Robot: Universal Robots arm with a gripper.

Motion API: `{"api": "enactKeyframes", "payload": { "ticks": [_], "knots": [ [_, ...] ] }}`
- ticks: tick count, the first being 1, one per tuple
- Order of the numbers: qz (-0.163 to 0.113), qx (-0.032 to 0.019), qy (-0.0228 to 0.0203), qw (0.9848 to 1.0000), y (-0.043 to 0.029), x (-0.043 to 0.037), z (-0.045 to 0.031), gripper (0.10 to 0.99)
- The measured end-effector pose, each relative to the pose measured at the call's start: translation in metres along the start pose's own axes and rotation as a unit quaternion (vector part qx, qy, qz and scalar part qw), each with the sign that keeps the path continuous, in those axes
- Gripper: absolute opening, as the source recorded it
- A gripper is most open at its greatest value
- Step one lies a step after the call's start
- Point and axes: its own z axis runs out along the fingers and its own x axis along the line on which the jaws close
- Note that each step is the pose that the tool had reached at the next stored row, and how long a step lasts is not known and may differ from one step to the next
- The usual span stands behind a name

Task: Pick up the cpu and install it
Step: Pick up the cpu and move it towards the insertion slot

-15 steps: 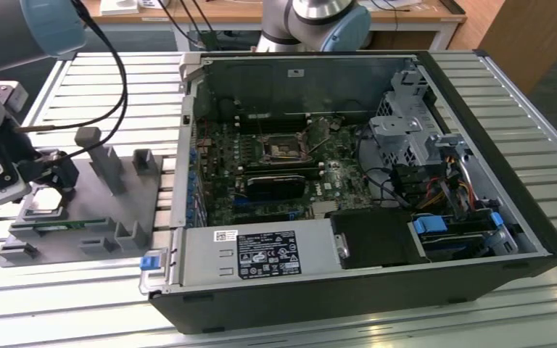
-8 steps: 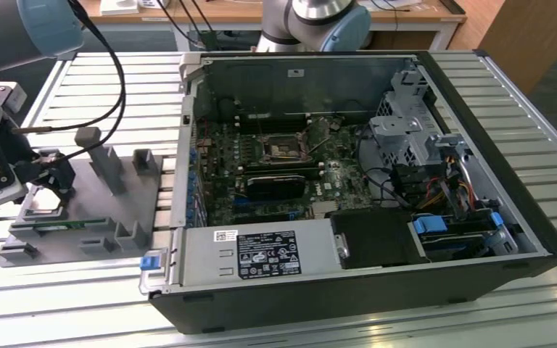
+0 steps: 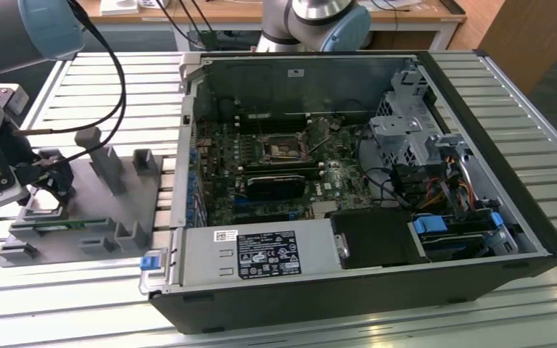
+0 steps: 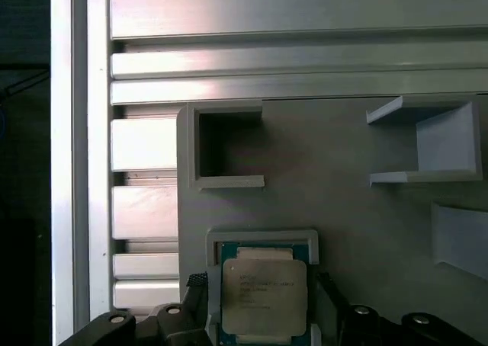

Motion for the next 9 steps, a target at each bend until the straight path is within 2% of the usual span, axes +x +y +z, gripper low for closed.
{"api": "enactKeyframes", "payload": {
  "ticks": [3, 4, 5, 7, 8, 9],
  "knots": [
    [0.0, 0.0001, 0.0001, 1.0, -0.0001, 0.0, 0.001, 0.663],
    [0.0, 0.0001, 0.0002, 1.0, -0.0001, 0.0, 0.001, 0.647],
    [0.0, 0.0, 0.0002, 1.0, -0.0001, 0.0, 0.001, 0.584],
    [0.0, 0.0, 0.0001, 1.0, -0.0001, 0.0, 0.0011, 0.584],
    [0.0, 0.0, 0.0001, 1.0, -0.0001, 0.0, 0.0011, 0.541],
    [0.0, 0.0, 0.0001, 1.0, -0.0001, 0.0, 0.0012, 0.541]
  ]
}}
